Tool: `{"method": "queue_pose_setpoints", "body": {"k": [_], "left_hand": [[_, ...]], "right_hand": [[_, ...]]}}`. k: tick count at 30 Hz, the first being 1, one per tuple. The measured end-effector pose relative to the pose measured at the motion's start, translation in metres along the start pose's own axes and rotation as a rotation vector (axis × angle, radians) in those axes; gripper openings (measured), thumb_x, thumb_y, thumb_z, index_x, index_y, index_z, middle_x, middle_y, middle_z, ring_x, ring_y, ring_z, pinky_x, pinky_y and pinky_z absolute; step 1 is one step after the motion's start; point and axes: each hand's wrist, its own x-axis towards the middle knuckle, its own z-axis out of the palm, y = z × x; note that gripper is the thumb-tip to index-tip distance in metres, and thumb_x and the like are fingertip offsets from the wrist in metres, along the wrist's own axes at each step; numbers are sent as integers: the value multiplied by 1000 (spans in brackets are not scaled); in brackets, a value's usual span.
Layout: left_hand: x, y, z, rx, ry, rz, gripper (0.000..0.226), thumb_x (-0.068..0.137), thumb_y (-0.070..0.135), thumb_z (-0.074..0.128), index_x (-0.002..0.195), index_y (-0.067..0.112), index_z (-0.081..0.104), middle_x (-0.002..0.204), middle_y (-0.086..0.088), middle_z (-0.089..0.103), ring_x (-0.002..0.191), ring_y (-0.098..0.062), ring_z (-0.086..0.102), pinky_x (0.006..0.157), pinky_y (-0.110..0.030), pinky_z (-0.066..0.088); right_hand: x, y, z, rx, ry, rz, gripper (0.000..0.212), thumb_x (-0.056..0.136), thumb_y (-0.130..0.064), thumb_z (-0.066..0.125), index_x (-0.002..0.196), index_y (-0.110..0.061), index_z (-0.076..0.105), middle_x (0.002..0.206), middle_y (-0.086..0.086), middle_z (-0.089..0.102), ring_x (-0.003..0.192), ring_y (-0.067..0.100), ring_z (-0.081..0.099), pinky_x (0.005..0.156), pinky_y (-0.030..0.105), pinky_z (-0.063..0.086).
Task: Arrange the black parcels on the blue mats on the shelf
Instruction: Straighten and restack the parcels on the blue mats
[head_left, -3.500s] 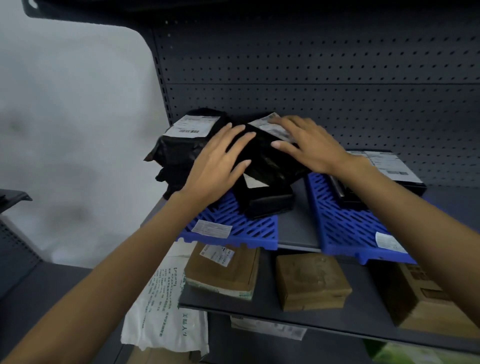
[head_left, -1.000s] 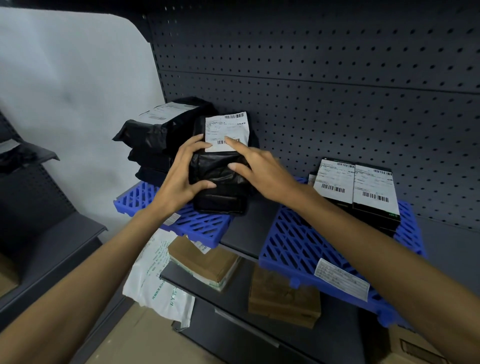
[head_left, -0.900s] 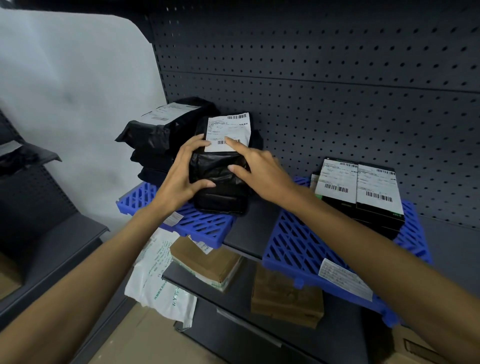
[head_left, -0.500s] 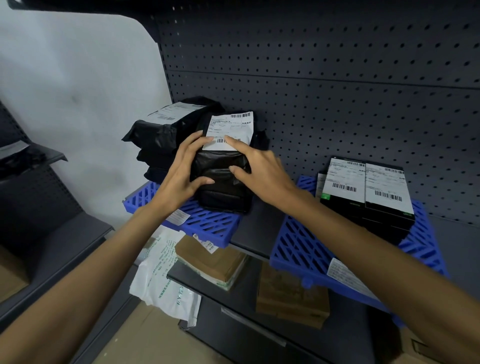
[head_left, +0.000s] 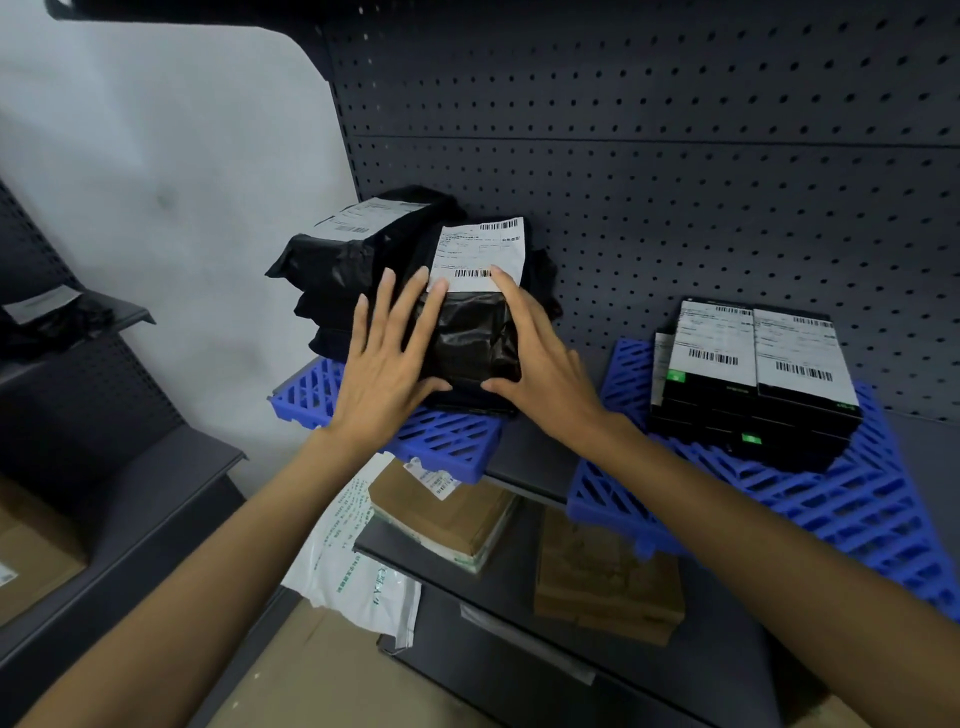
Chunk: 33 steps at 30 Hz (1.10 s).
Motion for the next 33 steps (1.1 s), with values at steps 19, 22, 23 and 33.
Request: {"method": "queue_pose_setpoints", "body": {"k": [19,22,23,33], "left_hand": [[32,-48,11,199,-66,266,122,74,52,76,157,11,-2,165,-13,4,152,-32,3,123,-49,3],[33,-64,7,171,-43,338,116,78,55,71,158,12,-1,165,-11,4,152,-31,2,122,-51,4],[33,-71,5,150,-19,362,111,81,57,67,158,13,0,165,-10,4,152,-31,2,122,-51,5],[39,-183,-4,-378,-188,30,96,75,75,53,155,32,19,162,-4,14,145,-42,19,112,-67,23]], "right_hand": [[32,-28,40,63,147,200,128,70,-3,86,149,-53,-2,161,-6,18,146,20,25,106,59,39],[31,-35,42,38,169,235,127,70,-3,85,148,-53,-2,161,-7,16,147,19,22,107,60,37],[30,-37,44,31,179,249,127,71,-3,85,149,-53,-2,162,-8,15,148,19,21,108,60,36],[35,-51,59,44,233,320,128,72,3,83,149,-52,-3,163,-12,6,150,17,13,114,60,27]]}}
